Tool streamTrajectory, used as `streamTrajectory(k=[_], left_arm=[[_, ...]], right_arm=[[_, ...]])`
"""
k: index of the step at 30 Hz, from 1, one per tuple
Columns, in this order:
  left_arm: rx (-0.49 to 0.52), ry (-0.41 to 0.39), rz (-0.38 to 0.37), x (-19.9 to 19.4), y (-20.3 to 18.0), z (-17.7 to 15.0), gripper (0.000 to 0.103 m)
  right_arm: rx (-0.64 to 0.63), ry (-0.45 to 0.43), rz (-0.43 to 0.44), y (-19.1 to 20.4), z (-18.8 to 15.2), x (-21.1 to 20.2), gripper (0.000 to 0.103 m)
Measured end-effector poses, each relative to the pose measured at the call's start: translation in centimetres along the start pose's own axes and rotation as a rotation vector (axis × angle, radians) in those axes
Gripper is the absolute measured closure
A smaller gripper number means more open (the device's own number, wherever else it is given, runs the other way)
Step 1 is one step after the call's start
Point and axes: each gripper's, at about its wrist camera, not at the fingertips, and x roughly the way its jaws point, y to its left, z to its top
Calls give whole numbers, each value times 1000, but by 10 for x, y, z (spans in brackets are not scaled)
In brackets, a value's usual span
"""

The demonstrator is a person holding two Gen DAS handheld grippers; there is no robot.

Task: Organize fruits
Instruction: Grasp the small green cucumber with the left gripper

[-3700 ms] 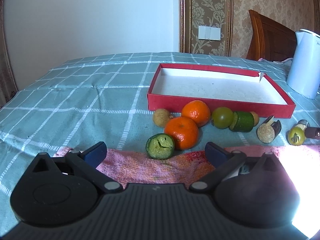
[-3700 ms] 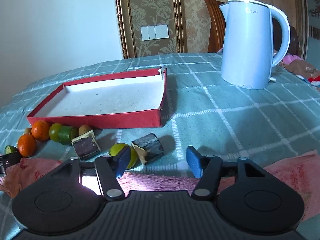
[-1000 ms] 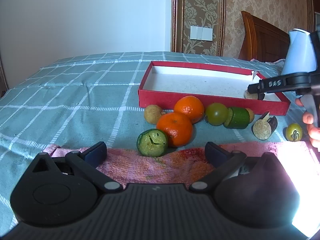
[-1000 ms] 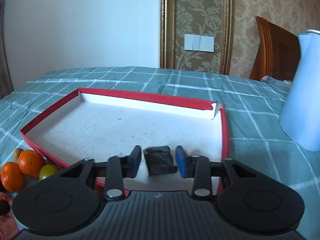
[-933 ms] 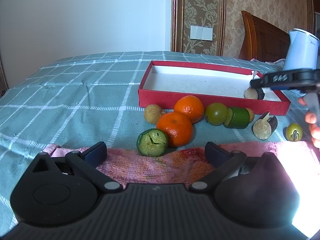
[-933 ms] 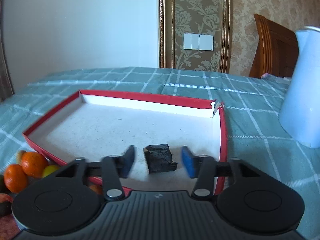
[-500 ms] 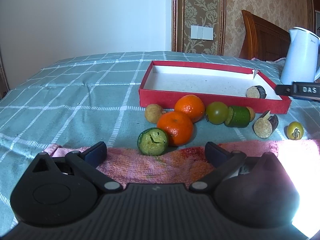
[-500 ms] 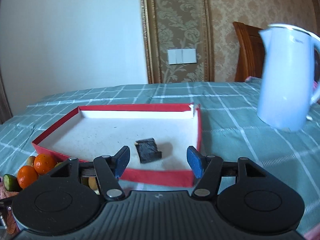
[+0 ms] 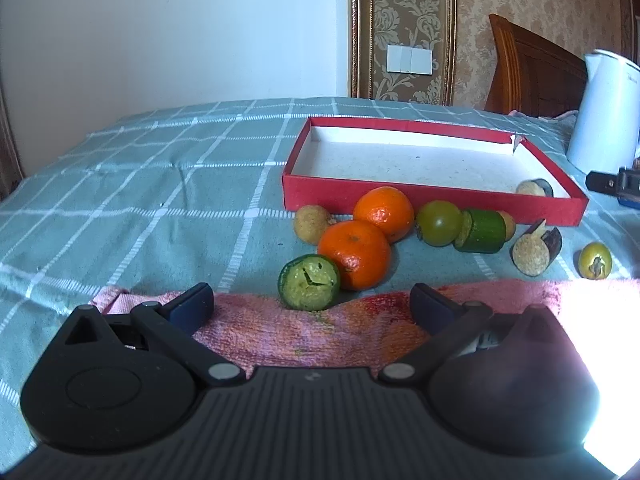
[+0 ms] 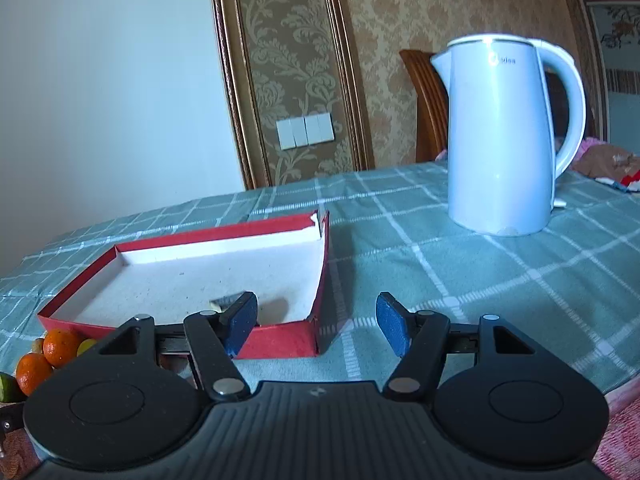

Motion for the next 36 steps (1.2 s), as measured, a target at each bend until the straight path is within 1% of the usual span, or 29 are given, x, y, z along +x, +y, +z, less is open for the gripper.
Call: streamTrajectory(k=[3, 6, 10, 14, 16, 18, 20, 23, 24, 25, 27, 28, 29, 30, 31, 32, 33, 35, 36], left_arm=[[4, 10, 16, -1, 7, 4, 0], [-30, 24, 12, 0, 18, 9, 0], [-40, 75, 9, 10, 24, 13, 0], [-27, 49, -10, 9, 26, 13, 0], [-12, 43, -16, 9, 25, 12, 3], [-11, 43, -25, 9, 25, 11, 13], [-19, 53, -35, 10, 25, 9, 14], [-14, 45, -24, 10, 25, 7, 20], [-9, 37, -23, 9, 24, 6, 24], [-7, 33, -28, 8, 24, 5, 27], [7, 24, -45, 6, 22, 4, 38], [21, 17, -51, 4, 20, 4, 41], [29, 12, -56, 3, 18, 4, 46], [29, 10, -66, 3, 17, 4, 55], [27, 9, -81, 3, 16, 4, 59], [25, 11, -95, 3, 16, 4, 66], [24, 16, -103, 3, 15, 5, 71], [29, 15, -98, 3, 14, 5, 75], [34, 13, -96, 3, 13, 5, 75]], right_arm=[[3, 12, 0, 0, 0, 1, 37], [10, 8, 1, -1, 0, 0, 37], [11, 5, 3, -1, 0, 0, 36], [15, 3, -3, -2, 0, 0, 31], [17, 2, -4, -1, 1, 0, 31], [19, 3, -3, -2, 0, 1, 31], [19, 9, -3, -2, 0, 2, 31], [18, 7, -3, -2, 1, 2, 31], [18, 8, -3, -2, 1, 2, 31], [18, 10, -3, -2, 1, 2, 31], [18, 18, -1, -2, 1, 3, 31], [18, 19, -1, -2, 1, 3, 31], [18, 17, -1, -1, 1, 2, 31], [17, 16, -2, -1, 1, 2, 31], [18, 14, -3, -1, 0, 2, 31], [18, 14, -4, -1, 0, 2, 31], [18, 15, -5, -1, 0, 2, 31], [19, 15, -6, -1, 0, 2, 30], [18, 15, -7, -1, 0, 2, 31]])
